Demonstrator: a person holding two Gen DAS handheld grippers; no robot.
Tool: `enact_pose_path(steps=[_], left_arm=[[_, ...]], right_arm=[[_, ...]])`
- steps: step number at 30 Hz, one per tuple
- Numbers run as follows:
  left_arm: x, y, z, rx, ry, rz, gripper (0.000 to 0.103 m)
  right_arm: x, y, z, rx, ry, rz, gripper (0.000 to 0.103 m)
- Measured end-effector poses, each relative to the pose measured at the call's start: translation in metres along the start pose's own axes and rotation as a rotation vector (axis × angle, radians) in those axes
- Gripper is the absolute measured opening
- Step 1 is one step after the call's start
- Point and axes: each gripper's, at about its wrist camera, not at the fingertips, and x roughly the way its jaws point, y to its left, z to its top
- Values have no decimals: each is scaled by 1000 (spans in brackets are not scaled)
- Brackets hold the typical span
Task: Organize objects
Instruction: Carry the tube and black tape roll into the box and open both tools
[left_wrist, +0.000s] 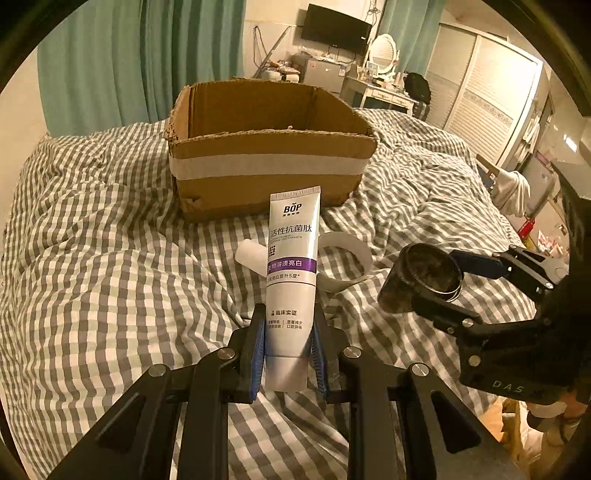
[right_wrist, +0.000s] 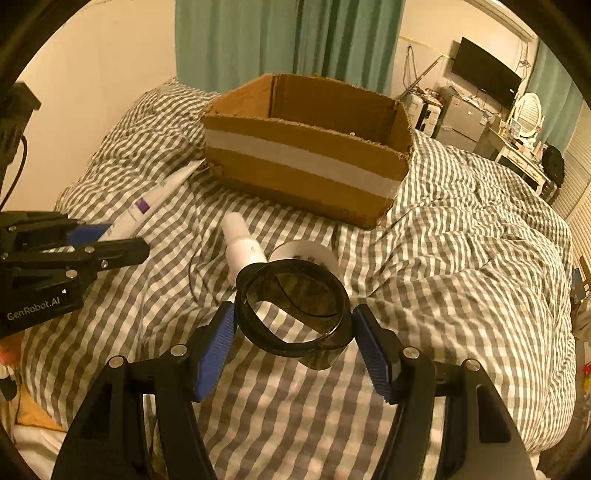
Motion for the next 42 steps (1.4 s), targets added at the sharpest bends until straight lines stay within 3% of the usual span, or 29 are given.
enact_pose_path(steps=[11,22,31,42], left_arm=[[-5,14,64,6,-65,-51,22],[12,42,166,0,-106,-44,22],[64,68,233,30,-70,24,22],[156,96,268,21,56,29,23]], right_arm=[[-25,-35,53,30,-105,-3,64],[-17,-80,156,57,-172,-2,64],[46,-102,229,71,-166,21,64],[145,-122,277,102,-84,77,64]])
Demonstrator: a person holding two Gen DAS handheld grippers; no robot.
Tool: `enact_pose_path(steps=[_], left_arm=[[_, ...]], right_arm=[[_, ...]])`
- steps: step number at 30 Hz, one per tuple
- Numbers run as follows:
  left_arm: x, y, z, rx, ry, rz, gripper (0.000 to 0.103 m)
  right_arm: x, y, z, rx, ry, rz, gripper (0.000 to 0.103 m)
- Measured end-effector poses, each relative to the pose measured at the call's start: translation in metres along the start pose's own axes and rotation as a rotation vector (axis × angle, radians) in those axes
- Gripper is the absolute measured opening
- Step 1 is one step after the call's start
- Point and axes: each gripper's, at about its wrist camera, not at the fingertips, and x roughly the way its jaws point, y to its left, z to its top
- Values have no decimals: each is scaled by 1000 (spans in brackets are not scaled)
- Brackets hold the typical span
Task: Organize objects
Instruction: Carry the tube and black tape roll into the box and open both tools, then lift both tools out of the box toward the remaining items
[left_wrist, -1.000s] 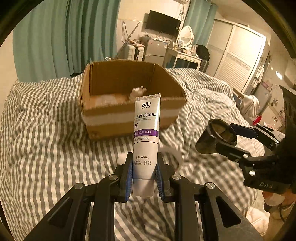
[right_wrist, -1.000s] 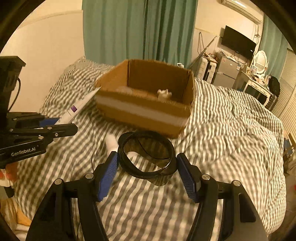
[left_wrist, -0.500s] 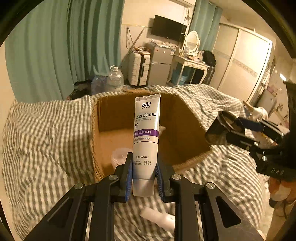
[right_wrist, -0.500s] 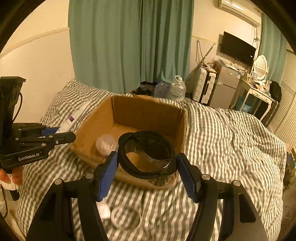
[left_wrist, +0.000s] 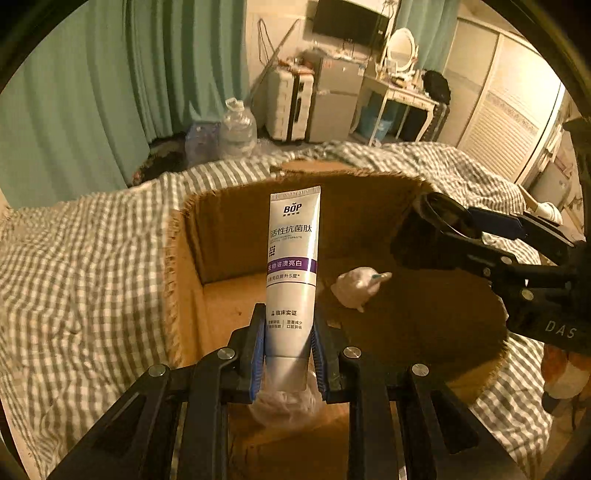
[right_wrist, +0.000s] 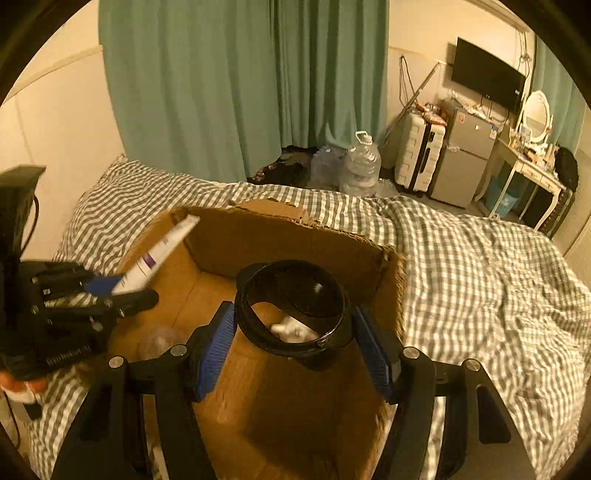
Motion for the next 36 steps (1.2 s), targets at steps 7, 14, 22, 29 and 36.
enact_pose_path(steps=[7,14,22,29,36], left_arm=[[28,0,14,36,58,16,23],[47,-5,18,86,114,50,23],[43,-13,15,80,96,48,38],[5,-23,14,102,23,107,82],[-66,-35,9,86,-51,149,92]], right_arm=[[41,-4,6,-8,62,11,64],[59,-15,7,12,90,24,65],[47,-15,6,33,67,26,72],[3,-12,8,19,25,-1,80],[-84,3,5,-5,-77,-68,97]])
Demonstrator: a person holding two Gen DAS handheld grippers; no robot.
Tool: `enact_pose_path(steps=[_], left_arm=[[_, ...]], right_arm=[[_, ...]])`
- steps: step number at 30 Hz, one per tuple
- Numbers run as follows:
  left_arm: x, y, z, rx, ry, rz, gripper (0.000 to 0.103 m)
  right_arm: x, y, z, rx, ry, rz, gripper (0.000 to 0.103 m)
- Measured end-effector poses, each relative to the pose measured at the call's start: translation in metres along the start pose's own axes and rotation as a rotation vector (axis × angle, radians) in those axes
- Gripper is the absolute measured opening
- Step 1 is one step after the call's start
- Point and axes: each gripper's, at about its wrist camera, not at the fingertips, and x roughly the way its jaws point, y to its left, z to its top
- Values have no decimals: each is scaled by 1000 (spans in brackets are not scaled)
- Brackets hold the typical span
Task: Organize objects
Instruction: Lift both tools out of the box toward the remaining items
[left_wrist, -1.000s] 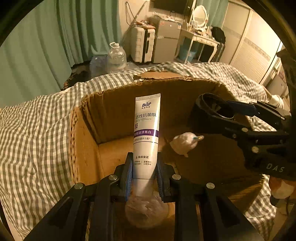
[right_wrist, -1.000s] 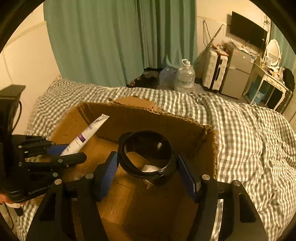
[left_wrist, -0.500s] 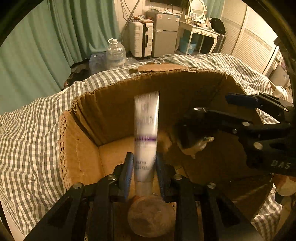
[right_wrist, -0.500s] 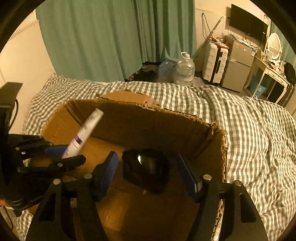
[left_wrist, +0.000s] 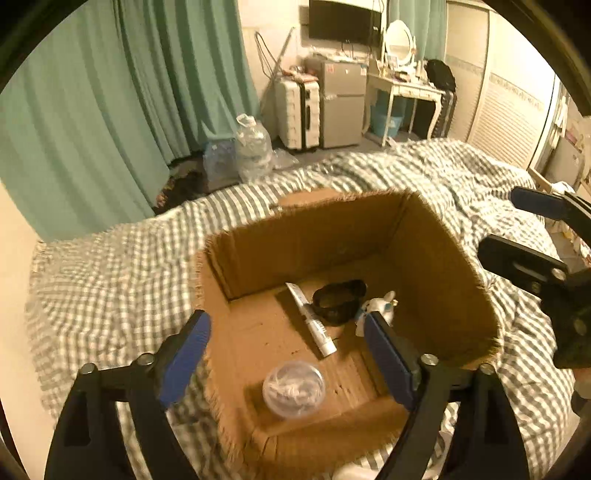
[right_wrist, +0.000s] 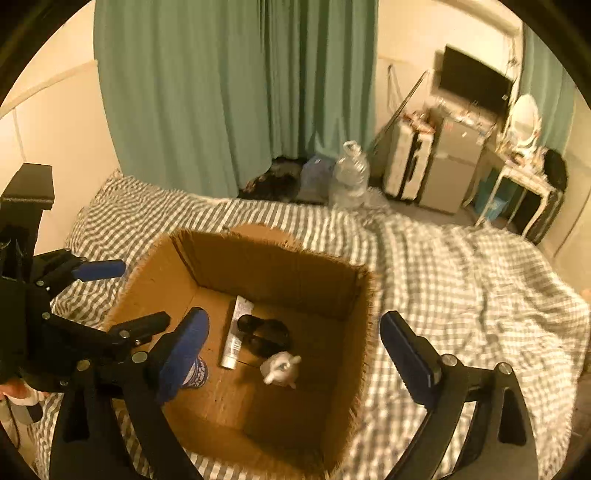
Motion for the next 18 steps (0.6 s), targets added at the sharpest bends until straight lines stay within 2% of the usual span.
enact_pose_path(steps=[4,6,10,14,18], left_arm=[[-55,-1,-7,-35,-48,32,99],[-81,2,-15,-57,-72,28,100],[-133,-6,-35,-79,-114,73,101],[-174,-12,-60,-94,-149,58,103],[-196,-18,-85,-76,-149,67,103]], right_arm=[[-54,13,-2,-21,-56,9,101],[-83,24,-7,-59,-89,-8,102],[-136,42,-21,-92,-140,-17,102],[-177,57,-45,-121,-168,-33,102],[-203,69,-78,-142,-173,-59,102]])
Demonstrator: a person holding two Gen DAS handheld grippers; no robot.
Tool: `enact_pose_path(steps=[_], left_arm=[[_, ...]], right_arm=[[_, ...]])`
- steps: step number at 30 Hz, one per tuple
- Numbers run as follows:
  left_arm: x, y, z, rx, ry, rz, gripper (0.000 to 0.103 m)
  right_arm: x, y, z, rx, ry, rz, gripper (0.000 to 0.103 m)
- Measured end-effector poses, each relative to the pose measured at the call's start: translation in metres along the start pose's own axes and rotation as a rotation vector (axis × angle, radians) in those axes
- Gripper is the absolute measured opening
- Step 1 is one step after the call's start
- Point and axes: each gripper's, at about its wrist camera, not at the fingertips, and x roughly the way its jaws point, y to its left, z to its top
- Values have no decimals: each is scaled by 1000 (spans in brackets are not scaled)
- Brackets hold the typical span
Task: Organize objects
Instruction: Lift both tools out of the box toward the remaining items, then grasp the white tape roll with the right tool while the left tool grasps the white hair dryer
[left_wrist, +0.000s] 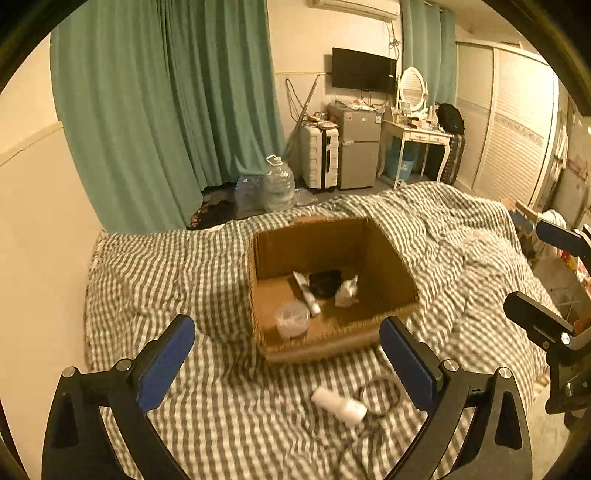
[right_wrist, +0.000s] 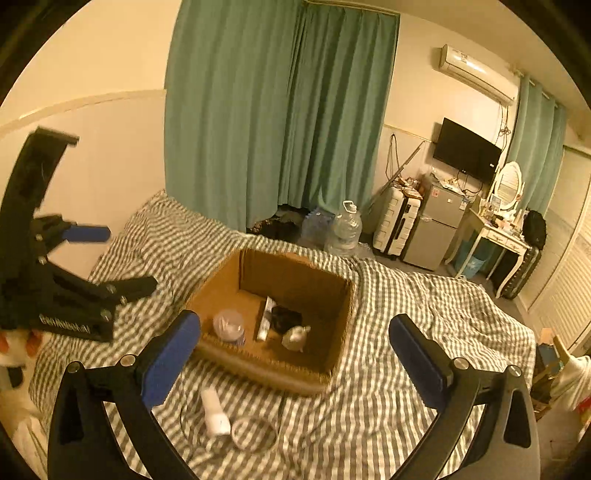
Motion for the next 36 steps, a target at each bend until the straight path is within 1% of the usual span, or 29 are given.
enact_pose_path(steps=[2,4,6,8,10,12,13,15,19,22,25,26,28,31,34,35,36], left_arm=[[-11,-2,-14,-4,-14,-4,103],[-16,-2,-30,-17,-18,-8,103],[-15,-3,-49,-31,-9,1,103],[-8,-3,-68,-57,6,-10,103],[0,-4,-84,-83,15,14,103],[13,-4,-102,-112,3,33,103],[23,-6,-111,-120,17,47,103],[40,-9,-126,-136,43,78,103],[79,-23,-157,-140,87,104,103],[108,-36,-176,-116,107,123,103],[135,-48,-191,-73,160,112,103],[143,-50,-195,-67,177,112,103],[156,-48,-201,-69,213,115,103],[172,-37,-205,-110,260,109,103],[175,-26,-205,-160,265,100,103],[175,-22,-205,-175,262,99,103],[175,-20,-204,-185,260,106,103]], right_arm=[[-8,5,-11,2,3,-1,102],[-16,9,-26,18,2,19,102],[-15,11,-44,45,23,39,102],[-13,13,-62,77,34,47,102],[-10,15,-80,101,43,53,102],[-1,15,-98,146,65,79,102],[4,15,-105,162,71,90,102],[21,20,-125,179,103,102,102],[66,31,-160,143,182,53,102],[101,38,-187,114,236,37,102],[124,39,-208,111,296,63,102],[130,40,-212,107,313,72,102],[144,42,-219,90,352,62,102],[167,44,-224,95,419,85,102],[195,48,-230,88,482,90,102],[201,48,-231,87,497,89,101],[210,49,-234,86,514,90,97]])
